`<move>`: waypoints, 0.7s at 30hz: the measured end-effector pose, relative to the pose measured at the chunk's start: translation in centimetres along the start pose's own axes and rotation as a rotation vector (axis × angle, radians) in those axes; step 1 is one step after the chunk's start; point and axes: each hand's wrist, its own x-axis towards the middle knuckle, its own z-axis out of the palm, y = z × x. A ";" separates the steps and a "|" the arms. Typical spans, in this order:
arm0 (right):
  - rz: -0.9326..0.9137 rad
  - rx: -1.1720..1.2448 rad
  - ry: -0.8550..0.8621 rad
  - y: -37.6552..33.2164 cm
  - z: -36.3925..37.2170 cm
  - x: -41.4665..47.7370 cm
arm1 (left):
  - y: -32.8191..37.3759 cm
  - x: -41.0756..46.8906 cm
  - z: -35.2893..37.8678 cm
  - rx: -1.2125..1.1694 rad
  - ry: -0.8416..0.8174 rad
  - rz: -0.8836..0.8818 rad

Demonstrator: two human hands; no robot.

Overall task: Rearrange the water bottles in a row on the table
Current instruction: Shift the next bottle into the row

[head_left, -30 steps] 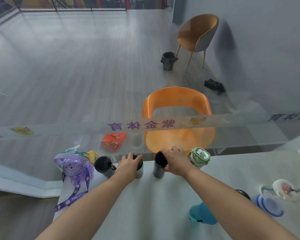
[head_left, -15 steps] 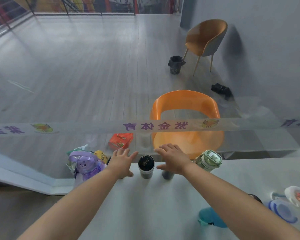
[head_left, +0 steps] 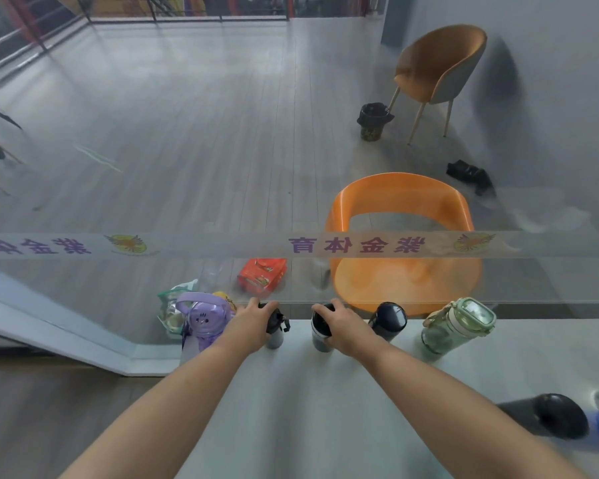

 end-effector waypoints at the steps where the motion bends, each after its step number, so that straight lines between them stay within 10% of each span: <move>1: -0.008 0.012 0.004 0.0 0.1 0.2 | -0.1 0.2 0.0 -0.018 -0.005 0.000; 21: -0.108 -0.162 0.046 1.5 -5.3 -0.7 | 4.1 1.1 -0.7 0.099 0.109 0.215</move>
